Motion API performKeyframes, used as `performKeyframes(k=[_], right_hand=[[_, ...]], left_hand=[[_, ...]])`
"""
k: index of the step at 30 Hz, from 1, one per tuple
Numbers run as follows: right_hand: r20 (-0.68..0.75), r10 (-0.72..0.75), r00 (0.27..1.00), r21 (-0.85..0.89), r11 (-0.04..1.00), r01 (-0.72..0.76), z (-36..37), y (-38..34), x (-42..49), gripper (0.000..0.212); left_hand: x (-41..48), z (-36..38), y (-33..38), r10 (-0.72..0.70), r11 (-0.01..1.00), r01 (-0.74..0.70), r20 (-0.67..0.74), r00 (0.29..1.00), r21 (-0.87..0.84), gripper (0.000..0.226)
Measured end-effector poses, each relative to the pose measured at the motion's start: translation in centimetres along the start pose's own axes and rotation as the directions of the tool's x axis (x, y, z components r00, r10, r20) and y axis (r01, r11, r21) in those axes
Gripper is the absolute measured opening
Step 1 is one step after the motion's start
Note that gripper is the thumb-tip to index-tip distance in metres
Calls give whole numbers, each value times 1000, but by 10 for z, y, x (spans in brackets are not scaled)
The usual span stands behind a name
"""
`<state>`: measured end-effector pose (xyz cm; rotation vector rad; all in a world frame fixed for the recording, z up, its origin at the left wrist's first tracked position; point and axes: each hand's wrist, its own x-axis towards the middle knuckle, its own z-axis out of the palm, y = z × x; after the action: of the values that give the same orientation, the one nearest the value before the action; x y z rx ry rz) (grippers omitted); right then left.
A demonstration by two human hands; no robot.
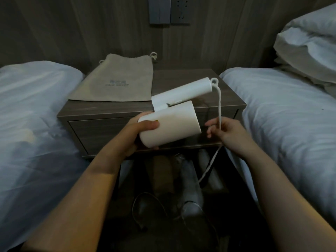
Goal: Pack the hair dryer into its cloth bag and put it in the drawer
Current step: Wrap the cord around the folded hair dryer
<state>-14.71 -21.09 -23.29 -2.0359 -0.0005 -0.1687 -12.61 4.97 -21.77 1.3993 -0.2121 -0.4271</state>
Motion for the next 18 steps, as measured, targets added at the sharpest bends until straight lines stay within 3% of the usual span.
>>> performKeyframes(k=[2, 4, 5, 6, 8, 11, 13, 14, 16, 18], right_hand=[[-55, -45, 997, -338, 941, 24, 4, 13, 3, 20], [-44, 3, 999, -723, 690, -34, 3, 26, 4, 28], [-42, 74, 996, -818, 570, -77, 1, 33, 3, 34], [-53, 161, 986, -842, 523, -131, 0, 37, 2, 37], [-68, 263, 962, -815, 542, -205, -1, 44, 1, 36], [-96, 224, 970, -615, 752, -235, 1, 43, 7, 22], [-106, 237, 966, -269, 928, -257, 3, 34, 7, 10], [-85, 258, 962, -77, 961, -265, 2, 28, 6, 14], [0, 312, 950, 254, 919, -302, -1, 17, 2, 21], [145, 374, 916, 457, 796, -397, -7, 10, -1, 21]], left_hand=[[1, 3, 0, -11, 1000, 11, 8, 1000, 16, 62], [1, 6, -1, -10, 999, 9, 8, 1000, 38, 60], [1, 6, -1, -5, 999, 5, 3, 1000, 34, 60], [1, 6, -2, 1, 1000, -1, -5, 1000, 24, 59], [2, 3, -2, 14, 1000, -14, -17, 1000, -1, 60], [3, -1, -1, 46, 999, -47, -44, 998, -27, 59], [3, -4, -1, 67, 997, -69, -87, 994, -26, 59], [3, -5, -2, 78, 996, -82, -108, 991, -31, 58], [1, -7, -2, 87, 991, -99, -138, 987, -87, 47], [0, -10, -2, 76, 981, -102, -156, 985, -163, 40]])
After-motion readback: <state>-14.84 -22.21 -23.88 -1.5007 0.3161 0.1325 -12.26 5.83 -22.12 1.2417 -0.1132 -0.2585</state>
